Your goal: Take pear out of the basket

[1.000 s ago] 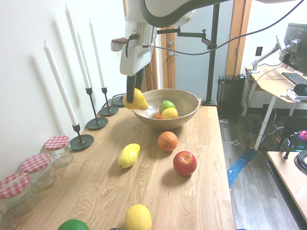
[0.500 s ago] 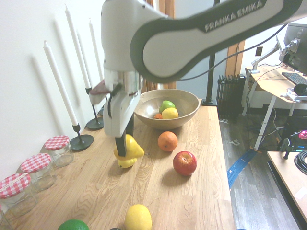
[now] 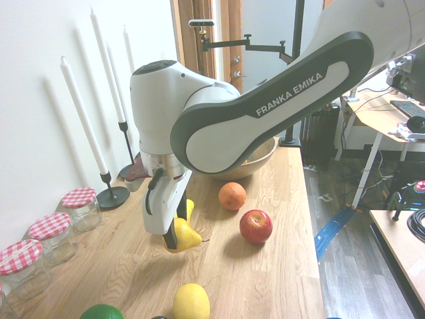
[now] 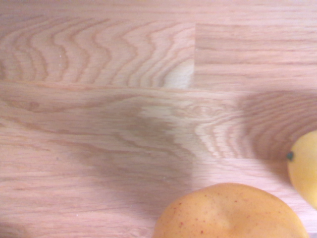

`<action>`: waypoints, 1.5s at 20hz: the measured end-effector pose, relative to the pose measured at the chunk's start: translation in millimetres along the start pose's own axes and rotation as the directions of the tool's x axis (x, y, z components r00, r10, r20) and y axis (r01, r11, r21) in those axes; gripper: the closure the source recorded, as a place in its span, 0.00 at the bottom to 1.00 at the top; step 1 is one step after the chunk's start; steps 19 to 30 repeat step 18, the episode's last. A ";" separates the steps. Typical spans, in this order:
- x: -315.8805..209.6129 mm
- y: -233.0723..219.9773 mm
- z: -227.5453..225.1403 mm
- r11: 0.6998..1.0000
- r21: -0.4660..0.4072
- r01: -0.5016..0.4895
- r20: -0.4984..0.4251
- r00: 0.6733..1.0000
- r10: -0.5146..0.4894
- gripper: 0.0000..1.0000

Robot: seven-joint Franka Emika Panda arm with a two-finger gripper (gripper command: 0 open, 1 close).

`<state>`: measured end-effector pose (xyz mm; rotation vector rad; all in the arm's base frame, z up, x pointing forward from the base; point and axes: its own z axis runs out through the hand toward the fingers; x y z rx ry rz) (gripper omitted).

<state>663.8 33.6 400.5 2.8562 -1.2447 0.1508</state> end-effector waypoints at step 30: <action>-0.4 -0.5 6.3 1.000 -0.009 -0.016 0.003 1.000 0.016 0.00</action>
